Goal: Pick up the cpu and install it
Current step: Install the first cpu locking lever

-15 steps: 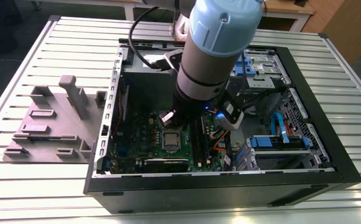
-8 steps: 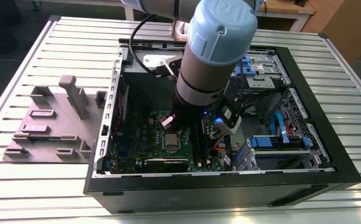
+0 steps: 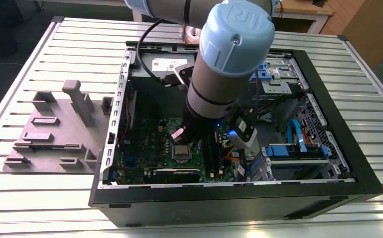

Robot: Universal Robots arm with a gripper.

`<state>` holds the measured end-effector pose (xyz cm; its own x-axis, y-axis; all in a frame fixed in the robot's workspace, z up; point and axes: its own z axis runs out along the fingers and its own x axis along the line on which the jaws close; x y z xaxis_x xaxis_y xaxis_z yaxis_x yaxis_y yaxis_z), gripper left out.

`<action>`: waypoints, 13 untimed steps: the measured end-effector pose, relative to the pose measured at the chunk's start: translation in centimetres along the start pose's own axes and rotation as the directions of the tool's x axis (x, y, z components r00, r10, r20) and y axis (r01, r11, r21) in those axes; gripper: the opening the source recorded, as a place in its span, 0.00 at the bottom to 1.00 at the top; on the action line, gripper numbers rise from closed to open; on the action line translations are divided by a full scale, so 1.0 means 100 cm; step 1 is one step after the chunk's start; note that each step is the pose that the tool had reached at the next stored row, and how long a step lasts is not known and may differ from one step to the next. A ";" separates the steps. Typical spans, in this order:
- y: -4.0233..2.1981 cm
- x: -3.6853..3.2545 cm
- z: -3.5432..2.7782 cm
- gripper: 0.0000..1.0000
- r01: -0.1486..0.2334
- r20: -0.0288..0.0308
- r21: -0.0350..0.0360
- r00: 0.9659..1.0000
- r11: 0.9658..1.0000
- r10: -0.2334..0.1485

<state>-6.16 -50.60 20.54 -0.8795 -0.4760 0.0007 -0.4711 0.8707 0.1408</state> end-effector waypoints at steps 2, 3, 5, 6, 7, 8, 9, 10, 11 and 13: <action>-0.0028 0.0015 0.0004 0.10 0.000 0.000 0.000 1.000 1.000 0.000; -0.0039 0.0020 0.0010 0.10 0.000 0.000 0.000 1.000 1.000 0.000; -0.0063 0.0032 0.0025 0.10 0.000 0.000 0.000 1.000 1.000 0.000; -0.0072 0.0037 0.0035 0.10 0.000 0.000 0.000 1.000 1.000 0.000; -0.0082 0.0041 0.0051 0.10 0.000 0.000 0.000 1.000 1.000 0.000; -0.0087 0.0043 0.0068 0.10 0.000 0.000 0.000 1.000 1.000 0.000; -0.0091 0.0044 0.0085 0.10 0.000 0.000 0.000 1.000 1.000 0.000; -0.0094 0.0044 0.0102 0.10 0.000 0.000 0.000 1.000 1.000 0.000; -0.0097 0.0041 0.0116 0.10 0.000 0.000 0.000 1.000 1.000 0.000; -0.0103 0.0034 0.0132 0.10 0.000 0.000 0.000 1.000 1.000 0.000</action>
<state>-6.07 -51.50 19.09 -0.8795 -0.4759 0.0005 -0.4711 0.8708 0.1407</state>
